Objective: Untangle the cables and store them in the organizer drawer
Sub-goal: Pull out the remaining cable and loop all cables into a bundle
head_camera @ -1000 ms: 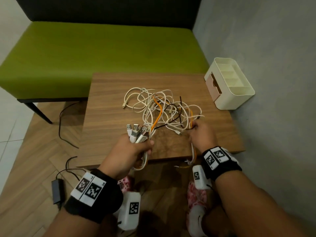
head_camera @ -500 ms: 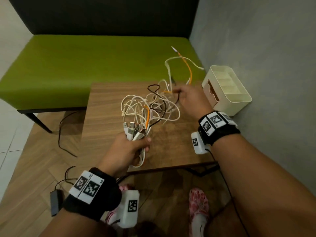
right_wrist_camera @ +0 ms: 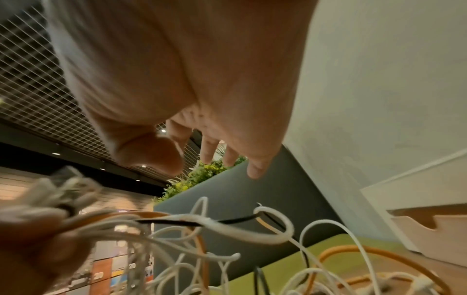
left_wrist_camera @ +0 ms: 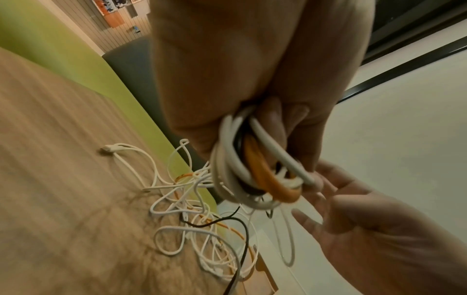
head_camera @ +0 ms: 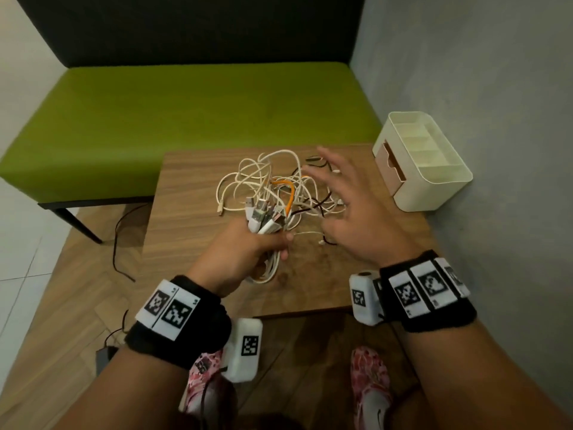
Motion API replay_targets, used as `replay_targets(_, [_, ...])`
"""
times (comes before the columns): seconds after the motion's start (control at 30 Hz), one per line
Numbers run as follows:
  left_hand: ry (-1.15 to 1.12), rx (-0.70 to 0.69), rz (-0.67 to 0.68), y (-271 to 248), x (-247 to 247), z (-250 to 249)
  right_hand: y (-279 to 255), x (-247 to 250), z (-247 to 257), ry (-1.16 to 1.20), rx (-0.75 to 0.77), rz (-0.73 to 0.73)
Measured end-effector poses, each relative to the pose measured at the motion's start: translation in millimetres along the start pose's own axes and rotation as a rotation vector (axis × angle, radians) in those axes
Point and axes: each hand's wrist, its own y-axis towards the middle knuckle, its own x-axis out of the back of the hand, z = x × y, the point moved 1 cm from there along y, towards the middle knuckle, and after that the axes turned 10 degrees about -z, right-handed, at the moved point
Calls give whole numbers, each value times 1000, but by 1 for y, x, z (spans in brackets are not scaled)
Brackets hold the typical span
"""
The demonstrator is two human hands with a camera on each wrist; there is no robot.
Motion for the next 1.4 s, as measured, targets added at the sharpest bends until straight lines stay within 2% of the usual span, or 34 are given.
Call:
replay_targets(0.1, [-75, 3, 63, 3, -8, 0, -13, -17, 1, -53, 88, 189])
replay_targets(0.13, [-109, 17, 102, 3, -12, 2, -16, -25, -4, -33, 94, 195])
replay_targets(0.2, [-138, 40, 179, 1, -22, 10, -16, -36, -18, 11, 81, 101])
replay_targets(0.27, [-163, 54, 219, -4, -28, 17, -10, -39, -29, -96, 177, -33])
replay_targets(0.4, [-257, 122, 214, -5, -21, 19, 0, -35, -38, -304, 336, -70])
replay_targets(0.47, [-285, 156, 219, -3, -18, 20, 0, -25, -38, -389, 303, -89])
replay_targets(0.6, [-292, 175, 218, -3, -22, 21, -2, -10, -50, -581, 123, -141])
replay_targets(0.7, [-293, 162, 149, -2, -24, 19, -7, -9, -42, -589, -13, 19])
replay_targets(0.77, [-312, 167, 93, 2, -22, 18, -14, -5, -30, -494, -38, 55])
replay_targets(0.9, [-276, 153, 22, 8, -17, 19, -27, 3, -13, -235, 126, -237])
replay_targets(0.93, [-252, 134, 22, 9, -18, 18, -29, 2, -8, -142, 73, -263])
replay_targets(0.97, [-241, 106, 33, 9, -19, 18, -28, -1, -3, -39, -72, -231])
replay_targets(1.03, [-269, 65, 86, 7, -25, 17, -29, -14, -1, 52, -444, -10])
replay_targets(1.1, [-304, 60, 166, 4, -32, 20, -29, -28, -1, 58, -607, 205])
replay_targets(1.13, [-313, 69, 199, 2, -35, 21, -30, -34, -2, 181, -643, 223])
replay_targets(1.23, [-390, 119, 273, -1, -42, 26, -29, -37, -1, 742, -847, 126])
replay_targets(1.3, [-436, 177, 282, -2, -46, 27, -25, -34, 2, 966, -867, 107])
replay_targets(1.4, [-452, 253, 285, 0, -49, 24, -15, -32, -4, 1179, -872, -20])
